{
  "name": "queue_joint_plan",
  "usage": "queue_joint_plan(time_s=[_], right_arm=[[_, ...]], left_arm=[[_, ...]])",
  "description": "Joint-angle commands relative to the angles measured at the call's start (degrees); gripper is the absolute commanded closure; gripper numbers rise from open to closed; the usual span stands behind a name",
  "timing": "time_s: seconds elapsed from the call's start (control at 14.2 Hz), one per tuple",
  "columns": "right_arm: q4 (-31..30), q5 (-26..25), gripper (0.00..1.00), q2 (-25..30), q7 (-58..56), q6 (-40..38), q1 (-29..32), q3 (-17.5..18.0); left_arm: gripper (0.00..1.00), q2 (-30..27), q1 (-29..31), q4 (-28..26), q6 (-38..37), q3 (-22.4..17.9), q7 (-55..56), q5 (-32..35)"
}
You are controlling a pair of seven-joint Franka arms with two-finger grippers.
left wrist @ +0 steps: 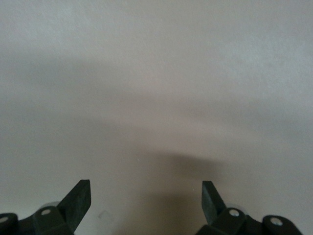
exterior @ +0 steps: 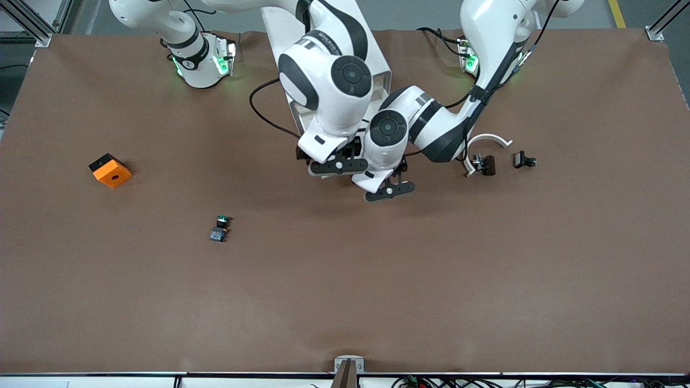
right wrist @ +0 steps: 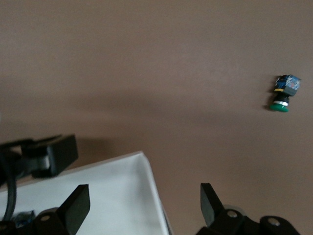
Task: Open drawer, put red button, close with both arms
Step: 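Release the red button while the left gripper moves to the drawer front, then push the drawer closed with the left gripper while the right gripper withdraws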
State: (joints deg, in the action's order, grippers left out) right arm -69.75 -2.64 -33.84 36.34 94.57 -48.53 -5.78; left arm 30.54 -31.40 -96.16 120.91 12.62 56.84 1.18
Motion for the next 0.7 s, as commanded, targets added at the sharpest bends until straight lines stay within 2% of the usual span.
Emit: queue_joint_plan(time_s=[0.0, 0.35, 0.63], right_arm=[[-0.3, -0.44, 0.0, 1.14, -5.38, 0.0, 5.09, 0.94], [-0.21, -0.26, 0.0, 1.67, -17.86, 0.61, 14.84, 1.03], [-0.21, 0.0, 0.0, 1.75, -30.07, 1.05, 23.98, 1.29]], left_arm=[[0.0, 0.83, -0.41, 1.24, -1.03, 0.12, 0.64, -1.27], [0.0, 0.66, -0.5, 0.45, -3.13, 2.49, 2.05, -2.14], [0.0, 0.75, -0.5, 0.45, -4.46, 4.33, 2.05, -7.77]])
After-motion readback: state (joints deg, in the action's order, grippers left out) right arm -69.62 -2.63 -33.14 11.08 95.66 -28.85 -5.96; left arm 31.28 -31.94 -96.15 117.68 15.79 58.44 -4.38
